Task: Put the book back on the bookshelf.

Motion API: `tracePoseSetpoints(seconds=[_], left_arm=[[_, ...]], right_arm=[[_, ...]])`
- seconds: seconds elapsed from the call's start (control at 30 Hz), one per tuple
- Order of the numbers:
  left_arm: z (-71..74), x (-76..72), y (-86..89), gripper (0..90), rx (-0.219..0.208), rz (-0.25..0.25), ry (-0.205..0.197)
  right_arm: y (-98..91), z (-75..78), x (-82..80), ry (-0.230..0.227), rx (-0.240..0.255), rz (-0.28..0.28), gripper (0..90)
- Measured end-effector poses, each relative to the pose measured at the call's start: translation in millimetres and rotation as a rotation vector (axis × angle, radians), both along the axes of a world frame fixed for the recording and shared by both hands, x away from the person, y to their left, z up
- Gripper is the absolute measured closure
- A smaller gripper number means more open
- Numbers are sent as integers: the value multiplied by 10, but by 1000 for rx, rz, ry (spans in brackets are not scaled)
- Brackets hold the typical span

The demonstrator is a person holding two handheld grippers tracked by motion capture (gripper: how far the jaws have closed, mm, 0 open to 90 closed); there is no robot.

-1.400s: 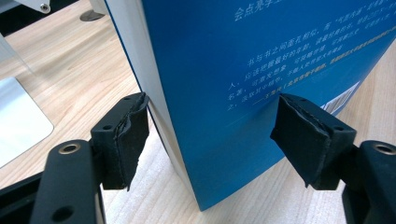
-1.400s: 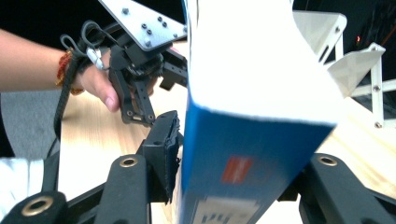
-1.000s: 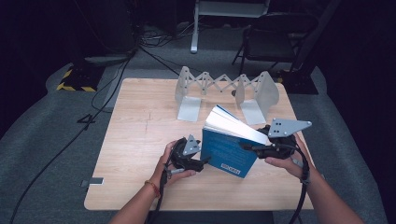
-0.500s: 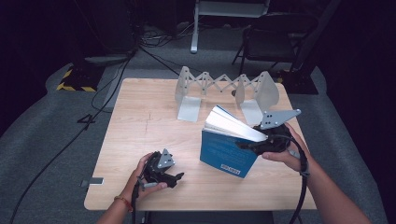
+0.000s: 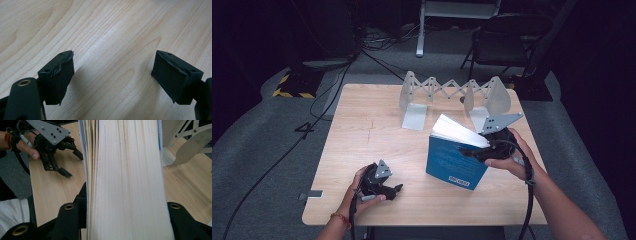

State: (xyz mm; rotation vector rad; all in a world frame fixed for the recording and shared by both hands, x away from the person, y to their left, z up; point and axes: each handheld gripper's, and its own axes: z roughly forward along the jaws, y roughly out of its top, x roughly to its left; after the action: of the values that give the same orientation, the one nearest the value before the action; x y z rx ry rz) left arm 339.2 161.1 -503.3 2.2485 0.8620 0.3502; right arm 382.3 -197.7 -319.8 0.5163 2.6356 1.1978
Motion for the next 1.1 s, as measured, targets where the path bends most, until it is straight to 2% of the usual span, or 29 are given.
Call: tracePoseSetpoints(seconds=[0.17, 0.23, 0.3, 0.53, 0.7, 0.9, 1.0, 1.1], left_arm=[[-8, 20, 13, 166, -9, 6, 12], [-6, 11, 10, 166, -1, 7, 0], [-10, 7, 12, 165, -7, 18, 6], [-9, 18, 17, 157, -9, 14, 15], [-9, 22, 18, 156, -9, 11, 16], [-8, 25, 20, 155, -8, 9, 16], [-8, 25, 20, 155, -8, 8, 16], [-7, 28, 20, 154, -6, 7, 15]], right_arm=[[24, 1, -33, -8, -4, -1, 547], [34, 2, -57, -17, -14, 11, 562], [46, 3, -78, -27, -20, 22, 569], [45, 7, -111, -34, -18, 5, 590], [1, 13, -82, -17, -5, -30, 599], [-116, 49, -48, -8, -18, -65, 602], [-185, 72, -50, -20, -38, -83, 602], [-287, 89, -56, -38, -31, -132, 603]])
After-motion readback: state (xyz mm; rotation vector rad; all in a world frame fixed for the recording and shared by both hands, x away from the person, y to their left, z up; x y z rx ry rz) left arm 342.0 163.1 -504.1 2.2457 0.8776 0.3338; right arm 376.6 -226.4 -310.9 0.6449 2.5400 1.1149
